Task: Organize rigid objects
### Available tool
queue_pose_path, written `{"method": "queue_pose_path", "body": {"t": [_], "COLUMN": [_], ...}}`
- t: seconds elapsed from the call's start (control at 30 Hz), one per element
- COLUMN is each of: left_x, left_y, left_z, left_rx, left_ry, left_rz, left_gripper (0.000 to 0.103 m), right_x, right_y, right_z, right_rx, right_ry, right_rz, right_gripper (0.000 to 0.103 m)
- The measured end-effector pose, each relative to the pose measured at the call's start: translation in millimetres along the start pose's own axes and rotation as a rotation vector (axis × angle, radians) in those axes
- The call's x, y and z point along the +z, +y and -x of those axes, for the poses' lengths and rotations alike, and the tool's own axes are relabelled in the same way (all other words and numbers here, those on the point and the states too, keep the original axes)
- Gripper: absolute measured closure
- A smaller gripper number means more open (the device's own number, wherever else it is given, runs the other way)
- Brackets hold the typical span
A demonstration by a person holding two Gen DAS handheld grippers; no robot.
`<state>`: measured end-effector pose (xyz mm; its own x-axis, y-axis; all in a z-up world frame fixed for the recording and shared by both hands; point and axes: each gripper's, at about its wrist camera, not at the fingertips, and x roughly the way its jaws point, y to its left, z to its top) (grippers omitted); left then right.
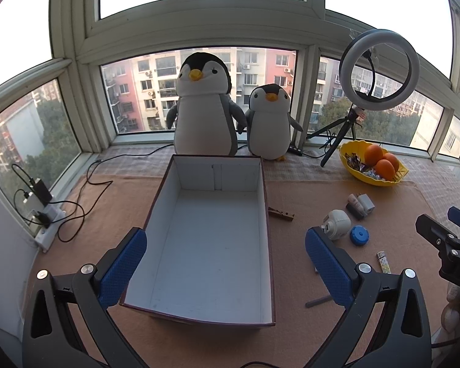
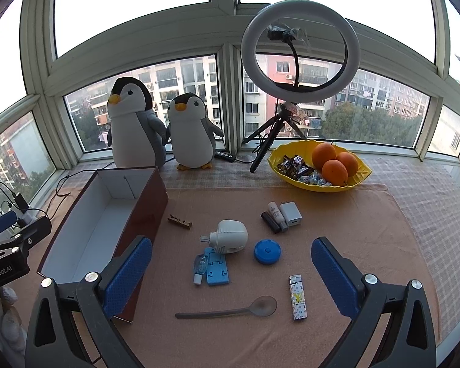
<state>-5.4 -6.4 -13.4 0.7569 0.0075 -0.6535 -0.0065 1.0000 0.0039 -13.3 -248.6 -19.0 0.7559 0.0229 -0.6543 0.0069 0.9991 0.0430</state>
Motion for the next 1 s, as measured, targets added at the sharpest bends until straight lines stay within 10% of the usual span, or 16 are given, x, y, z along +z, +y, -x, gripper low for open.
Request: {"method": "queue_pose_path", "body": {"t": [1.0], "left_x": [-17.1], "left_y": [64.9], "left_z": [-26.0], "left_rx": [0.121], "left_ry": [0.075], "left_rz": [0.075], "left_gripper": [0.002], "right_x": [-6.1], "right_y": [-16.8], "right_z": [-17.5], "right_rx": [0.03], "right_ry": [0.059], "right_rz": [-0.056], "right_gripper": [0.001]}}
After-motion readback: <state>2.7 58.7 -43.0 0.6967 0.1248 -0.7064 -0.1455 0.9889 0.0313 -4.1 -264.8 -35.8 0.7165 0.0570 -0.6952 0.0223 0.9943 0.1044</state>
